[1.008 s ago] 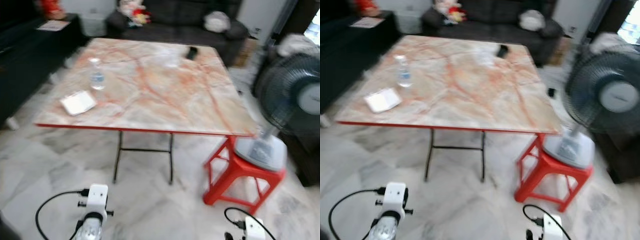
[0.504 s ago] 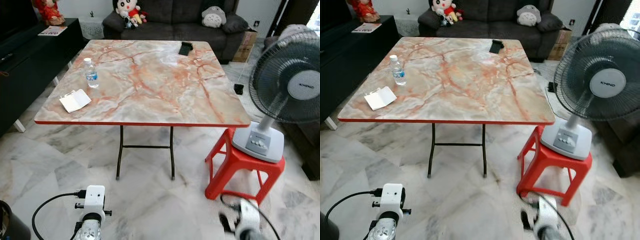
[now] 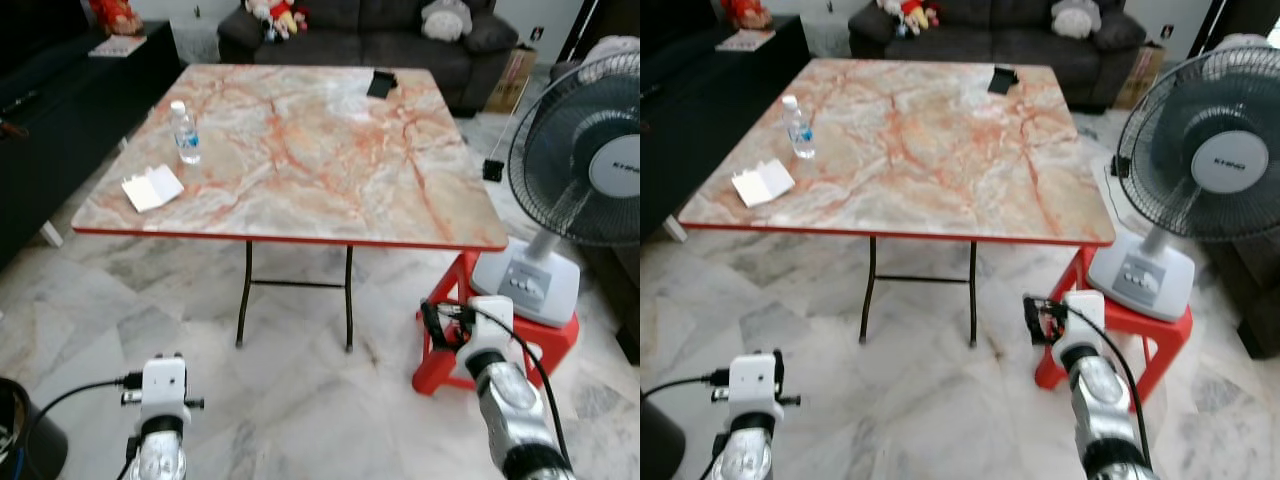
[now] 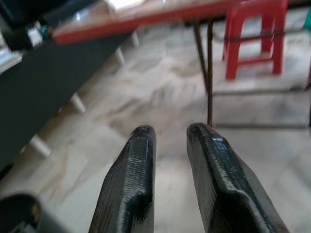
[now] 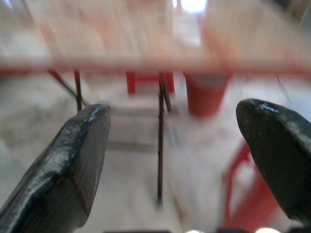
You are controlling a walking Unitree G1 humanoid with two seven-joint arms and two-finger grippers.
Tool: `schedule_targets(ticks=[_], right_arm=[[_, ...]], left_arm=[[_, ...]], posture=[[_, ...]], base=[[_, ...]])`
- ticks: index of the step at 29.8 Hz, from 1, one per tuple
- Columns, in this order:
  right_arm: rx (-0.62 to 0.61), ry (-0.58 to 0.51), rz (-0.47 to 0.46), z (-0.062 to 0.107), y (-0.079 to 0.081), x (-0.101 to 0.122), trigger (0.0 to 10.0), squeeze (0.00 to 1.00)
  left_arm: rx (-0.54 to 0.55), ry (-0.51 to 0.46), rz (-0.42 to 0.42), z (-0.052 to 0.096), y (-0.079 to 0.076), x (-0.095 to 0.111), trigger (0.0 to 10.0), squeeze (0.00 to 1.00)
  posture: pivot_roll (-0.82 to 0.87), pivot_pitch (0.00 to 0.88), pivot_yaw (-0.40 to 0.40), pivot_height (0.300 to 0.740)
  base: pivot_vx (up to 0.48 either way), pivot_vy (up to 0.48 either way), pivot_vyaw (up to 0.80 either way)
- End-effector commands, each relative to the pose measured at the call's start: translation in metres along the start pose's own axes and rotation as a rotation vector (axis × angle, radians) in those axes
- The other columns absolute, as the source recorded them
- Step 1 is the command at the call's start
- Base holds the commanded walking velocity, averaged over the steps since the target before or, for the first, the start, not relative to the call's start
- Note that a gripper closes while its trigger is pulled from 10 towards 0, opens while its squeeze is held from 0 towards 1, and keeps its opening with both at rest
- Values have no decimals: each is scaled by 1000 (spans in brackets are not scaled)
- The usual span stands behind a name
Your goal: Picking trash to rubbish bin
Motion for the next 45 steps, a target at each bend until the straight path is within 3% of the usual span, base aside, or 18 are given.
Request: schedule_targets(ticks=[1,6,11,24,29,34,43,45], right_arm=[[43,-102,-2,-13,16,26,10000,0],[102,-167,-35,-24,38,42,10000,0],[134,-166,-51,-27,52,44,10000,0],[159,-150,-125,-27,89,35,10000,0],[185,-154,-172,-29,114,35,10000,0],[215,-158,-161,-29,133,35,10000,0],[243,-189,-125,-26,134,39,10000,0],[237,-190,-138,-25,126,39,10000,0]], left_arm=[[-32,-81,0,-15,-8,25,10000,0],[-64,-189,33,-36,-25,63,10000,0],[-76,-211,52,-39,-30,77,10000,0],[-150,-191,24,-47,-24,77,10000,0],[-180,-199,27,-50,-20,83,10000,0],[-163,-193,65,-54,-13,88,10000,0],[-188,-202,82,-60,-21,96,10000,0],[-193,-210,99,-59,-28,99,10000,0]], posture=[[13,48,-30,740],[20,0,-41,740],[34,0,-40,740],[61,0,64,740],[81,0,123,740],[61,0,174,740],[43,0,184,740],[38,0,162,740]], base=[[0,0,0],[0,0,0],[0,0,0],[0,0,0],[0,0,0],[0,0,0],[0,0,392],[0,0,0]])
Point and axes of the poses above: a point about 5 cm out from each wrist's last joint towards the gripper, its own z axis pointing back from the gripper into the wrist, its own x axis along the axis of the wrist's last joint, y = z × x, the point moved 2 cm from there along -z, pointing out of the wrist towards the gripper, and after that the axes turned 4 degrees about -z, right-handed, at the moved point
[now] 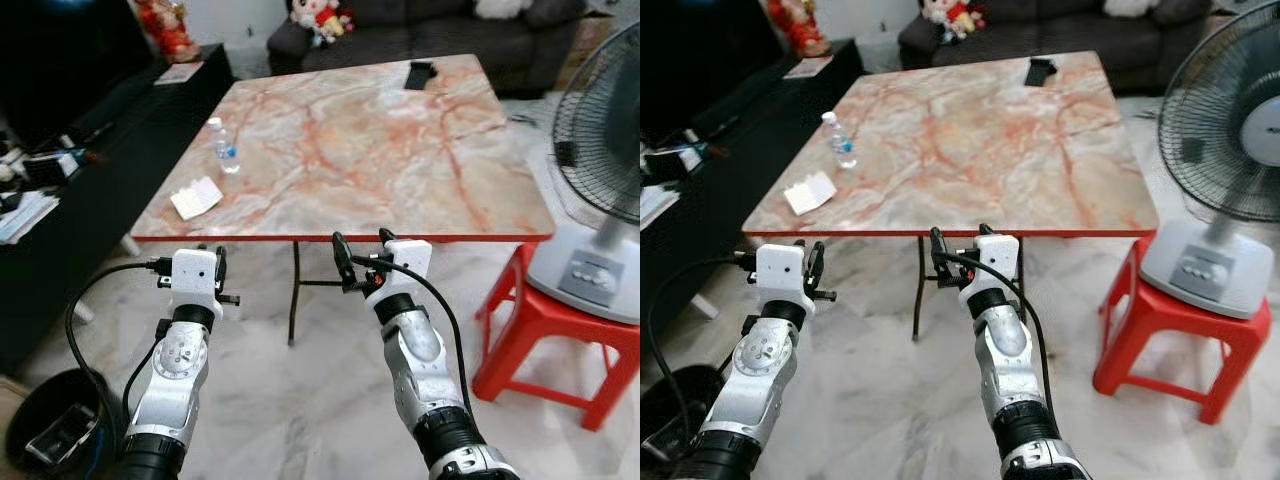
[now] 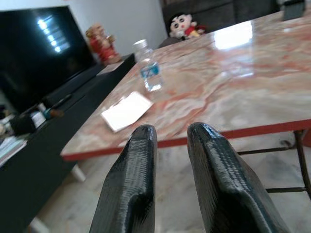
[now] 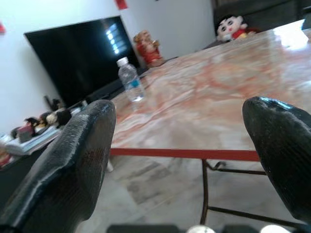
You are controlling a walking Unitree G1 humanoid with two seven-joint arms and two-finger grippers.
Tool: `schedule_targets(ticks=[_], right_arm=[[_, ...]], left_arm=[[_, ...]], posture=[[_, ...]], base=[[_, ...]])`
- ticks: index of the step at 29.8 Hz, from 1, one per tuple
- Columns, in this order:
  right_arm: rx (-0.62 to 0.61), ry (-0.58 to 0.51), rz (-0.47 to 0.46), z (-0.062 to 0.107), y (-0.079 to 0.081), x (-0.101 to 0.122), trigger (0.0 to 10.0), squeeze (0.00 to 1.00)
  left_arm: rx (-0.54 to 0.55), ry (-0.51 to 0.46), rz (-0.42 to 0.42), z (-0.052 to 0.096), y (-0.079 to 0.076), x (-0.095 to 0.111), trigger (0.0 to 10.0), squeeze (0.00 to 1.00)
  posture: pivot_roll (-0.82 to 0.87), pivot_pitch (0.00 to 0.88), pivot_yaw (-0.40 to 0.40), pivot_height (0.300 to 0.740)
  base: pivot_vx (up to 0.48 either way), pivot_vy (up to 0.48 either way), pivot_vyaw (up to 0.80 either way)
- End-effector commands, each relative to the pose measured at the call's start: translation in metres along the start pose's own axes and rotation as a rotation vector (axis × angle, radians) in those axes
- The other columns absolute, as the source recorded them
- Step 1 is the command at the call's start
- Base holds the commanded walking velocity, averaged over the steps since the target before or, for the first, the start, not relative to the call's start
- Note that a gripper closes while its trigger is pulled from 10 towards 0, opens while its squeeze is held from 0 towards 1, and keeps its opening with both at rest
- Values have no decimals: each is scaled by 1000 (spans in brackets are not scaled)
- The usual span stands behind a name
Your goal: Picking trash to rubbish bin
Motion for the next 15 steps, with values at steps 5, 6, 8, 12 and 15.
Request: schedule_targets(ticks=[5,6,8,12,15], right_arm=[[7,-4,-4,-1,-9,8,10000,0],[5,-5,-6,-1,-12,10,10000,0],[-19,-15,-3,-2,-25,16,10000,0],[-58,-21,8,-10,-42,30,10000,0],[-51,-29,17,-15,-45,38,10000,0]], left_arm=[[-43,18,-11,-2,-22,-4,10000,0],[-56,23,-7,-3,-26,-5,10000,0],[-72,19,-5,-5,-39,-4,10000,0],[-63,19,14,-6,-45,-5,10000,0],[-14,37,15,-6,-35,-11,10000,0]], posture=[[16,0,93,740],[9,0,67,740],[16,0,30,740],[10,0,-24,740],[13,0,-34,740]], base=[[0,0,0],[0,0,0],[0,0,0],[0,0,0],[0,0,0]])
Point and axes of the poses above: a point about 5 cm out from each wrist's last joint towards the gripper, its own z axis pointing back from the gripper into the wrist, its own x axis along the axis of the wrist's last joint, y = z × x, the point moved 2 cm from there along -z, pointing out of the wrist towards the gripper, and after that the axes turned 4 degrees about -z, right-handed, at the moved point
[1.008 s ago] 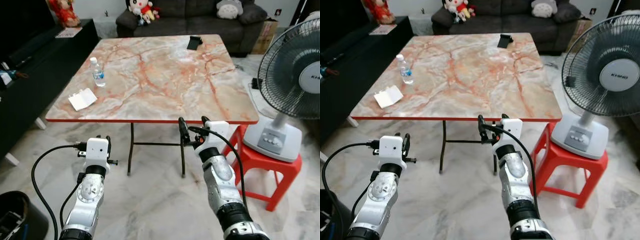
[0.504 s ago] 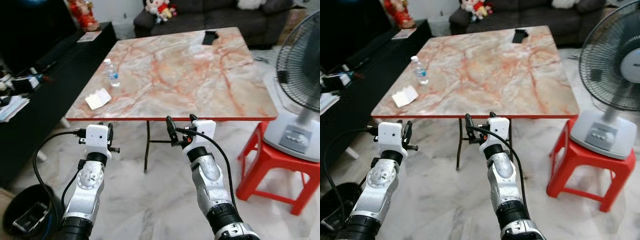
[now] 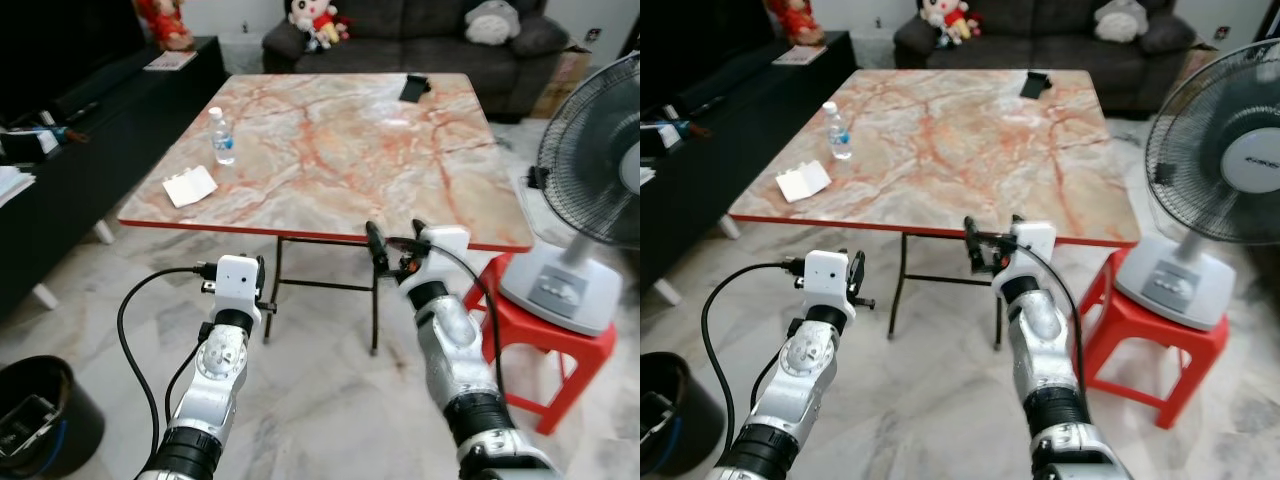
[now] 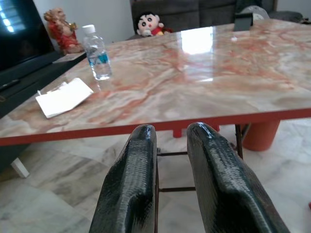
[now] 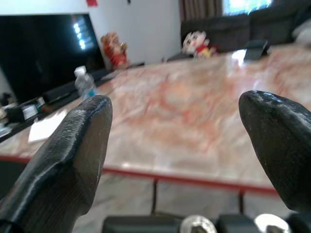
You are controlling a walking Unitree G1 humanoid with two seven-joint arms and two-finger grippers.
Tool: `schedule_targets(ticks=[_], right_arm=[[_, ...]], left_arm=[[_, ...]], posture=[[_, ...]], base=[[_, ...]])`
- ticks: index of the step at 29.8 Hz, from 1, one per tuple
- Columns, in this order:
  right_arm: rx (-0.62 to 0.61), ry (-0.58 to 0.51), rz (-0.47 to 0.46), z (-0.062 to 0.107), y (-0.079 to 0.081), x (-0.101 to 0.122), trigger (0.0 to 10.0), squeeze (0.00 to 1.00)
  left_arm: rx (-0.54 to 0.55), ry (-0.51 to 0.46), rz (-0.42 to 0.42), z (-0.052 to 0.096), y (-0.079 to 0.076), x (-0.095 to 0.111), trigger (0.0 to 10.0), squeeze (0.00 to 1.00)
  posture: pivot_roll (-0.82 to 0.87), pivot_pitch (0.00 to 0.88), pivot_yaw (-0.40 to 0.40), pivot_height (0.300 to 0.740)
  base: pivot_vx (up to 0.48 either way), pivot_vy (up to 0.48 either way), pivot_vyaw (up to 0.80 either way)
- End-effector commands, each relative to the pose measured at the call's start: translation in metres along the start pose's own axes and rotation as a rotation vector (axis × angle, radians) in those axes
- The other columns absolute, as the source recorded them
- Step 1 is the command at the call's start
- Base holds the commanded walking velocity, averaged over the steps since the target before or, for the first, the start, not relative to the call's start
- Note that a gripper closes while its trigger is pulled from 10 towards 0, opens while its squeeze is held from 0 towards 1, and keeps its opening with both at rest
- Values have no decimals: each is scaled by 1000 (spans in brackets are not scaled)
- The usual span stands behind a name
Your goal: Picking trash to rubbish bin
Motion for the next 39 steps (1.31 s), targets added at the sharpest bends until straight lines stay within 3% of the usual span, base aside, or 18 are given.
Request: schedule_targets(ticks=[1,8,11,16,21,22,23,24,25,39], right_arm=[[6,19,-22,-4,2,-1,10000,0],[48,51,37,-4,17,-10,10000,0],[37,42,-27,-3,20,-13,10000,0],[36,75,-18,-1,22,-21,10000,0],[65,57,-19,-10,30,-13,10000,0],[75,49,-24,-13,32,-10,10000,0],[75,49,-24,-13,32,-10,10000,0],[76,44,-24,-15,32,-8,10000,471],[72,40,-37,-17,32,-6,10000,1000],[79,59,-28,-20,34,-9,10000,1000]], left_arm=[[45,4,-24,-2,12,-3,10000,0],[117,28,-51,-1,40,-10,10000,0],[131,32,-62,-4,47,-9,10000,0],[150,31,-42,-5,47,-9,10000,0],[143,12,-38,-11,43,-3,10000,0],[139,6,-37,-12,41,-1,10000,459],[139,6,-37,-12,41,-1,10000,459],[141,4,-35,-14,41,-1,10000,1000],[145,9,-33,-14,41,-1,10000,1000],[165,-23,-26,-15,45,5,10000,1000]], posture=[[13,0,-34,740],[13,0,19,740],[22,0,36,740],[26,0,38,740],[28,0,26,740],[30,0,19,740],[30,0,19,740],[31,0,17,740],[31,0,15,740],[55,0,9,740]], base=[[0,0,0],[0,0,242],[0,0,402],[0,0,0],[96,0,0],[0,0,0],[0,0,0],[0,0,0],[0,0,0],[0,0,0]])
Point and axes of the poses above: a point about 5 cm out from each wrist's last joint towards the gripper, its own z axis pointing back from the gripper into the wrist, its own x axis along the axis of the wrist's last joint, y = z × x, the point moved 2 cm from there along -z, pointing out of the wrist towards the gripper, and after that the axes turned 4 degrees about -z, right-handed, at the moved point
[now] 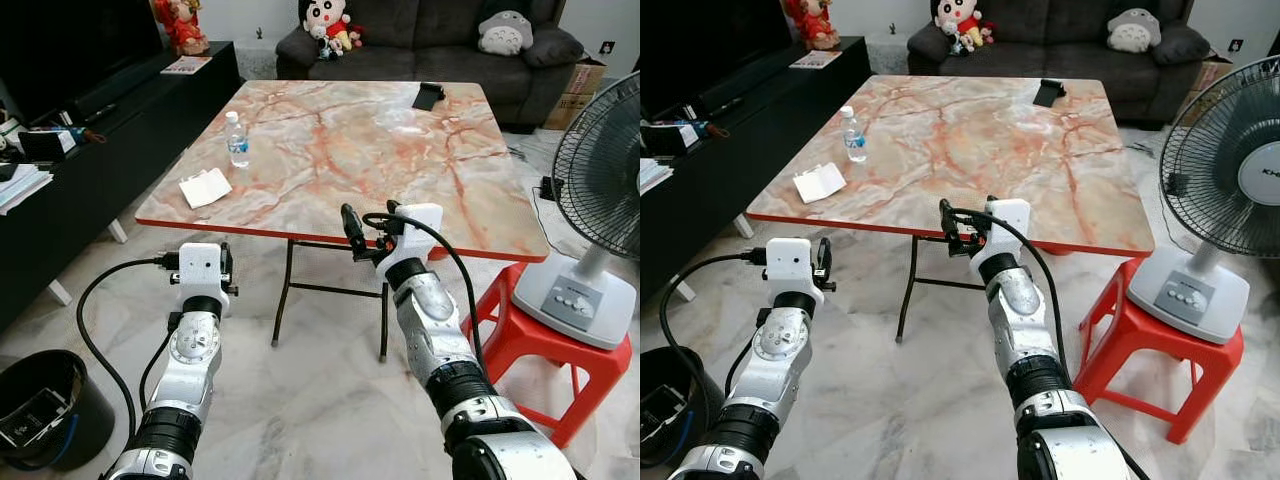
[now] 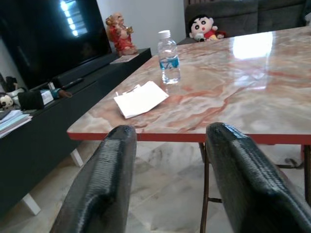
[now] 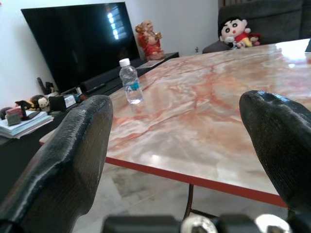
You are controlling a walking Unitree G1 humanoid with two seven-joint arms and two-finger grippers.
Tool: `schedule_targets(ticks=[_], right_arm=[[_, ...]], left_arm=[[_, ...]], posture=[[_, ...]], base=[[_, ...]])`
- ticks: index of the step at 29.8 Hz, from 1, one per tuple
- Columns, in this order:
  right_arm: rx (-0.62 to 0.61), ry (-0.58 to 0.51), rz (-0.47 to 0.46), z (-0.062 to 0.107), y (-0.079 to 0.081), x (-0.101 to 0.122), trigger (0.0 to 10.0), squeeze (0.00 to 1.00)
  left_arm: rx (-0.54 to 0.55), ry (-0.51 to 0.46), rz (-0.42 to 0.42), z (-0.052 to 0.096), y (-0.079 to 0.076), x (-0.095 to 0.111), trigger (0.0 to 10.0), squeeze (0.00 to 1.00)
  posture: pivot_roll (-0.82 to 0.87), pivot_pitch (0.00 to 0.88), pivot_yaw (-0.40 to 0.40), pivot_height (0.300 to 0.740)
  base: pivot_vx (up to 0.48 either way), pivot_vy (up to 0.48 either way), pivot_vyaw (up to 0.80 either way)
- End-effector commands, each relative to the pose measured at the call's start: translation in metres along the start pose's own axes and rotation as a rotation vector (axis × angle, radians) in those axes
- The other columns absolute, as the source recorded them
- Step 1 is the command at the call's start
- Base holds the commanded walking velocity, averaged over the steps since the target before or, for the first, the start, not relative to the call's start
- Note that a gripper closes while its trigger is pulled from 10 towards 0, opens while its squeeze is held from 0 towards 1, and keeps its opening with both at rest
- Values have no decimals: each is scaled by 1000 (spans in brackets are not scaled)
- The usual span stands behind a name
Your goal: Picking trash to rubbish bin
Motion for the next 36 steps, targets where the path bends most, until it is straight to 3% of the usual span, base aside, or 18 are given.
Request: schedule_targets(ticks=[1,21,24,25,31,36], right_arm=[[12,-5,2,-3,4,1,10000,1000],[12,3,2,-7,7,1,10000,1000],[18,21,38,-7,9,-2,10000,1000],[38,30,57,-8,12,-3,10000,0],[76,40,118,-7,18,-6,10000,0],[69,42,71,-5,16,-8,10000,0]], left_arm=[[24,-16,-1,-1,6,3,10000,1000],[31,-37,3,-5,7,9,10000,1000],[32,-35,-11,-4,8,8,10000,1000],[35,-34,-12,-3,9,8,10000,0],[52,-31,-14,-2,13,6,10000,0],[61,-27,-7,0,13,5,10000,0]], posture=[[59,0,5,740],[74,0,3,740],[79,0,1,740],[77,0,3,740],[80,0,-1,740],[79,0,-1,740]], base=[[0,0,0],[0,0,0],[0,0,0],[0,0,0],[149,0,393],[332,0,148]])
Point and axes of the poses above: a point about 5 cm out from each wrist's last joint towards the gripper, its own z axis pointing back from the gripper into the wrist, its own x axis along the axis of the wrist's last joint, y = z × x, the point moved 2 cm from there along -z, pointing out of the wrist towards the gripper, and after that the axes turned 4 degrees about -z, right-handed, at the moved point
